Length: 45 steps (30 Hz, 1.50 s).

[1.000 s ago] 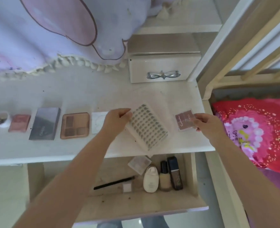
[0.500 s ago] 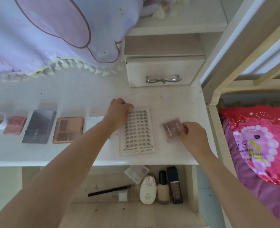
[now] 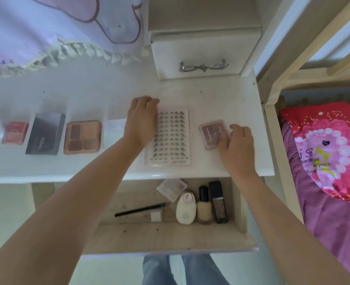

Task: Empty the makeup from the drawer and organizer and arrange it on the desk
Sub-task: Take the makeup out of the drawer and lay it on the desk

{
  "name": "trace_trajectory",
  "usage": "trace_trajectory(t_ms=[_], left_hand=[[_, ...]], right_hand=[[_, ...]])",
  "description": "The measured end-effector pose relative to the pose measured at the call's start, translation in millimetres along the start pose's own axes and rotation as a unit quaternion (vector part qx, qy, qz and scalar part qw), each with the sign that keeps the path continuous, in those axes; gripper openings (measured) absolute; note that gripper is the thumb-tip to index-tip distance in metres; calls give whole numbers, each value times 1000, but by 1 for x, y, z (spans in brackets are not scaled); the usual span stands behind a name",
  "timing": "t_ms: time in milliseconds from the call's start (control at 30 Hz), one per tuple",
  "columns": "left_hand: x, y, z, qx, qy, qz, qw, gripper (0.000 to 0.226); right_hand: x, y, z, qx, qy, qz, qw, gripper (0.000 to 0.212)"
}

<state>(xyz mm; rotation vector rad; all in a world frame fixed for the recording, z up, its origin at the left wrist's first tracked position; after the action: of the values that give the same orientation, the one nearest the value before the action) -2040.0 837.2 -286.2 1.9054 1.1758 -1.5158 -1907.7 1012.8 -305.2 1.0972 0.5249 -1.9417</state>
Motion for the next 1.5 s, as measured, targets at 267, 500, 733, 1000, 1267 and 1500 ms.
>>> trace_trajectory(t_ms=[267, 500, 733, 1000, 1267, 1500], left_hand=[[23, 157, -79, 260, 78, -4, 962, 13], [137, 214, -47, -114, 95, 380, 913, 41], [173, 224, -57, -245, 90, 392, 882, 72], [179, 226, -60, -263, 90, 380, 882, 83], [172, 234, -52, -275, 106, 377, 878, 72], [123, 242, -58, -292, 283, 316, 857, 69]], right_hand=[[10, 99, -13, -186, -3, -3, 983, 25], [90, 114, -91, 96, 113, 262, 954, 46], [119, 126, -117, 194, 163, 294, 922, 48], [118, 129, -116, 166, 180, 271, 931, 50], [105, 128, -106, 167, 150, 276, 934, 43], [56, 134, -76, 127, 68, 261, 955, 37]])
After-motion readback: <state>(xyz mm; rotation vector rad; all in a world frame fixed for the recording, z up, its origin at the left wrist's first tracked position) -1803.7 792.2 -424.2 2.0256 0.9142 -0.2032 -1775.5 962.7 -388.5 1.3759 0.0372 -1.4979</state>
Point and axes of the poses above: each hand's wrist, its own y-axis away from the middle knuckle, its own x-axis out of the palm, z = x × y, the point moved 9 cm from there along -y, towards the middle knuckle, and after that the axes turned 3 degrees about x, right-handed, at the moved point
